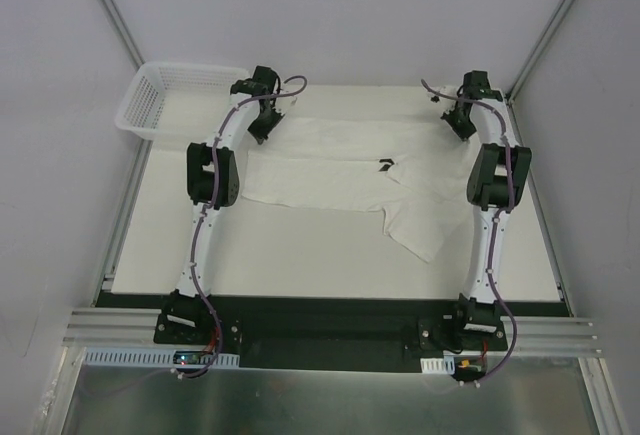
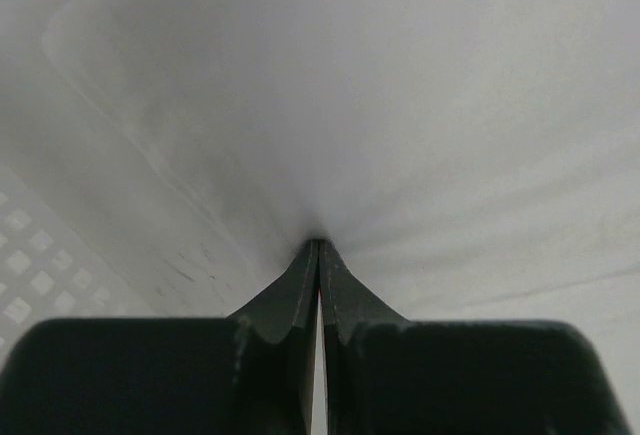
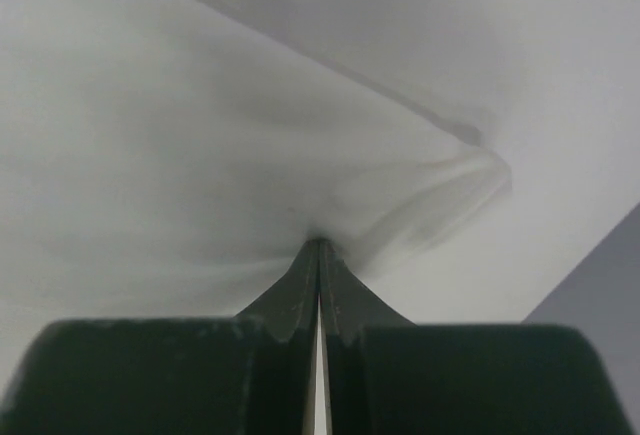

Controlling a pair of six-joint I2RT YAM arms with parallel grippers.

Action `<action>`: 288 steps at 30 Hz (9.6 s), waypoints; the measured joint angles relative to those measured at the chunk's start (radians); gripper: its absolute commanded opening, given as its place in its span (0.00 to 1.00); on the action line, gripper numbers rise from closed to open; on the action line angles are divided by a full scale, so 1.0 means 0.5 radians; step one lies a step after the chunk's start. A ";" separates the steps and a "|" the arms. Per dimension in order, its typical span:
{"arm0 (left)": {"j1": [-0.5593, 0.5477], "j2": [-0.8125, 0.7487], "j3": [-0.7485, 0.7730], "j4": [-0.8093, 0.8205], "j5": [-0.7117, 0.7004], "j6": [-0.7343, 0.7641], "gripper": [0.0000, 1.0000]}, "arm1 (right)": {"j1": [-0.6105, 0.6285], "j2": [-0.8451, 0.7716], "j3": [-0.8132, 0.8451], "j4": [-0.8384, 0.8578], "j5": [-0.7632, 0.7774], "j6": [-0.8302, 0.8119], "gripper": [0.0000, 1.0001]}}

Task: Roll the t-shirts
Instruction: Fold the T-shirt at the center of the board.

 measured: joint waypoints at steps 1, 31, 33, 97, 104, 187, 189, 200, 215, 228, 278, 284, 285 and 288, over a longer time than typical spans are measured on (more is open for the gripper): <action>-0.001 0.022 0.036 0.014 -0.008 0.014 0.00 | 0.006 0.015 0.010 0.050 0.029 -0.034 0.01; -0.270 -1.988 -1.473 0.089 0.380 -0.302 0.91 | 0.481 -2.705 -2.064 -0.111 -0.845 -0.159 0.62; -0.227 -2.054 -1.693 0.089 0.448 -0.352 0.91 | 0.486 -2.781 -2.368 -0.206 -0.805 -0.345 0.62; 0.222 -1.351 -2.019 0.251 0.569 -0.808 0.60 | 0.513 -2.650 -3.180 0.063 -0.441 -0.676 0.01; 0.211 -1.150 -1.906 0.253 0.530 -0.806 0.50 | 0.513 -2.653 -3.180 -0.018 -0.440 -0.642 0.01; 0.156 -1.048 -1.270 0.046 0.430 -0.551 0.00 | 0.078 -1.286 -1.077 -0.101 -0.236 -0.050 0.01; 0.156 -1.022 -1.244 0.044 0.422 -0.550 0.00 | 0.079 -1.247 -1.056 -0.095 -0.222 -0.053 0.01; 0.156 -0.833 -1.076 0.047 0.372 -0.543 0.00 | 0.085 -1.035 -0.890 -0.065 -0.156 -0.076 0.01; 0.156 -0.723 -0.949 0.069 0.312 -0.547 0.35 | 0.136 -0.827 -0.787 0.002 0.039 -0.047 0.32; 0.156 -1.093 -1.155 0.104 0.265 -0.591 0.56 | 0.017 -1.043 -0.823 -0.154 0.035 0.188 0.44; 0.137 -1.244 -2.139 0.100 0.375 -0.455 0.00 | -0.441 -0.768 -1.359 -0.676 -0.446 -0.089 0.17; 0.133 -1.464 -2.315 0.037 0.369 -0.446 0.42 | -0.446 -0.872 -1.500 -0.705 -0.380 -0.108 0.37; 0.134 -1.495 -2.316 0.011 0.368 -0.452 0.47 | -0.450 -0.891 -1.490 -0.710 -0.382 -0.107 0.39; 0.134 -1.599 -2.291 -0.060 0.359 -0.451 0.49 | -0.459 -0.975 -1.333 -0.787 -0.399 -0.103 0.41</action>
